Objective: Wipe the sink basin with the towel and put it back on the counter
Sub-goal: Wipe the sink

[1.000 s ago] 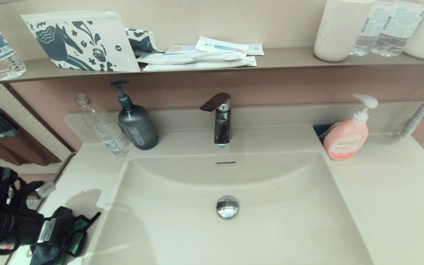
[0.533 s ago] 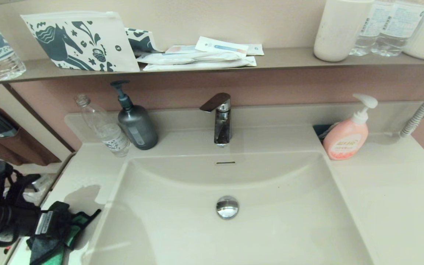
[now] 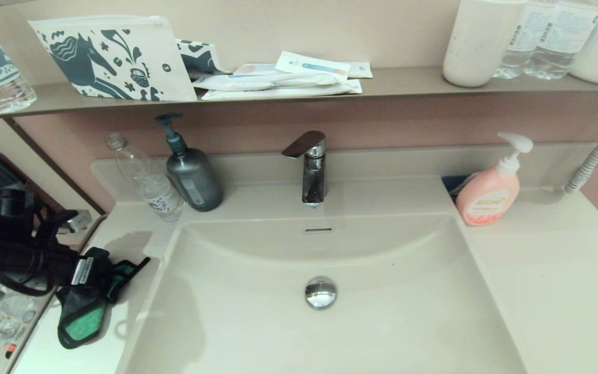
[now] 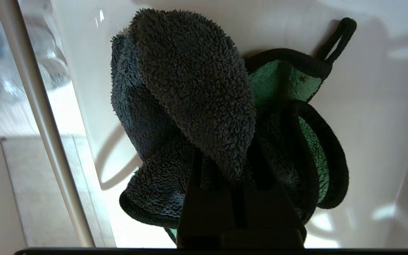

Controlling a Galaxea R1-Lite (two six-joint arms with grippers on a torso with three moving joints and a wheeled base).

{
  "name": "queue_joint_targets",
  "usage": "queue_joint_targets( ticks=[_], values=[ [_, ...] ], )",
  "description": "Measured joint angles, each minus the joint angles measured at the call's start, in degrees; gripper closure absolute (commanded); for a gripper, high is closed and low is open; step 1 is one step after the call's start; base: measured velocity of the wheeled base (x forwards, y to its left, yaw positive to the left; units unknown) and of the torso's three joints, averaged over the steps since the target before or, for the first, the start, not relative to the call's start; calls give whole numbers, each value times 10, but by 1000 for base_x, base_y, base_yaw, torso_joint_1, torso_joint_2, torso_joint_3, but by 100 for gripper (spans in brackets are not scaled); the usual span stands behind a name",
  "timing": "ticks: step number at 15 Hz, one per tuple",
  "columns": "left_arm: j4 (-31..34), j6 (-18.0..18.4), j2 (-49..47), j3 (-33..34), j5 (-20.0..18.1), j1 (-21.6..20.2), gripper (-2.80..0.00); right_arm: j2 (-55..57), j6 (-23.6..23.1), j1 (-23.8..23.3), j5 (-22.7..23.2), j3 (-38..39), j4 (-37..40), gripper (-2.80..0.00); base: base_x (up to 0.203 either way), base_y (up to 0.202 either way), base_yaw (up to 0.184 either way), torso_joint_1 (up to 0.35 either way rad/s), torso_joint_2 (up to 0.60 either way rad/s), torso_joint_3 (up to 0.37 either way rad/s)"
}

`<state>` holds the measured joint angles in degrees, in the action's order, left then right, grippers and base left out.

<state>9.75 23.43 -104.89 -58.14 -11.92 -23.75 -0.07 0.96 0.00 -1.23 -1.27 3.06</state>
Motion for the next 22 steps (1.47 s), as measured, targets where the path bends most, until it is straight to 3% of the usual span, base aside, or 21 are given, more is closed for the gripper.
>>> queue_joint_targets(
  ticks=[6,10,15,18,22],
  values=[
    [-1,15,-39,-65,0,9,0,0,0,0,0,0,0,0,0,0,0,0,0,0],
    [3,15,-46,-64,-2,-9,0,0,0,0,0,0,0,0,0,0,0,0,0,0],
    [1,16,-17,10,-6,-51,0,0,0,0,0,0,0,0,0,0,0,0,0,0],
    [5,43,23,75,-8,-76,0,0,0,0,0,0,0,0,0,0,0,0,0,0],
    [6,49,94,159,-22,-85,0,0,0,0,0,0,0,0,0,0,0,0,0,0]
  ],
)
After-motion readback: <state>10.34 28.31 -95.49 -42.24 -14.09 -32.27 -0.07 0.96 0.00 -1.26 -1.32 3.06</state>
